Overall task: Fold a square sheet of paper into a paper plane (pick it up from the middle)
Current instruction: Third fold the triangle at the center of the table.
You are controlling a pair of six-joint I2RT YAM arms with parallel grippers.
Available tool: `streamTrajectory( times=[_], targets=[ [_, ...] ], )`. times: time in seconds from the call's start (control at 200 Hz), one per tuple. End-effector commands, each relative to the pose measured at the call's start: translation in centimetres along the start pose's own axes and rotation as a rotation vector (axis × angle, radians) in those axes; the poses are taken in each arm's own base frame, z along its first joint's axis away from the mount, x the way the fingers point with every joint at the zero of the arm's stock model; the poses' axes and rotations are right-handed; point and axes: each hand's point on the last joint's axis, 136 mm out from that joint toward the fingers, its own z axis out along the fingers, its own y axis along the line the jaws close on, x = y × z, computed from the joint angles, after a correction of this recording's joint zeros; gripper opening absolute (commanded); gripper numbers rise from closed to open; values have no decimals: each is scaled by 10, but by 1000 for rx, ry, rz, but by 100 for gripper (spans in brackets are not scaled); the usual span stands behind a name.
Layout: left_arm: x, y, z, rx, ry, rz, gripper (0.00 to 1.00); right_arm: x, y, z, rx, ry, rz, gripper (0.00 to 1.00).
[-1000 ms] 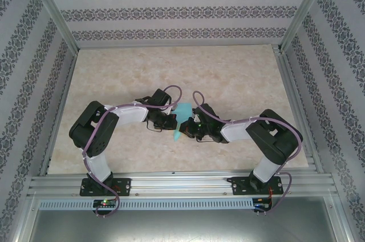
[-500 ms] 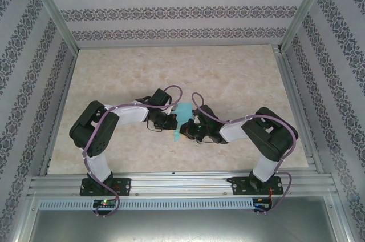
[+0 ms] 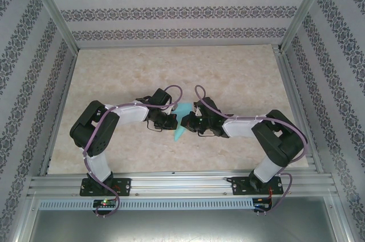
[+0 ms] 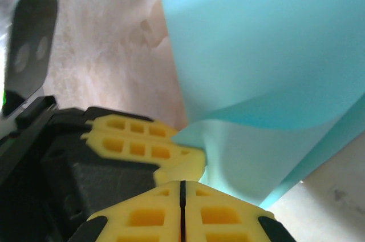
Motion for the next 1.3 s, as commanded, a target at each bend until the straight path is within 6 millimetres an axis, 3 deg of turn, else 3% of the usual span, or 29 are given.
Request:
streamTrajectory(
  times=[0.0,0.24,0.375,0.46,0.699,0.929,1.294],
  targets=[
    [16,20,7,-63,71,-21,9,-3,-13,7,36,16,-12,10],
    [16,21,6,-72,74,-14,9,4,-55,6,139,21,22,10],
    [17,24,6,-81,76,-13,8,9,-63,9,154,39,29,10],
    [18,24,6,-83,78,-13,8,7,-56,7,134,36,26,10],
    [17,23,6,-79,75,-17,8,-17,-12,-11,12,-1,-26,13],
    [13,19,4,-70,70,-10,8,-38,-17,-10,15,-10,-21,14],
    [9,14,4,-56,67,-3,9,-59,-36,4,249,76,-134,15]
  ],
)
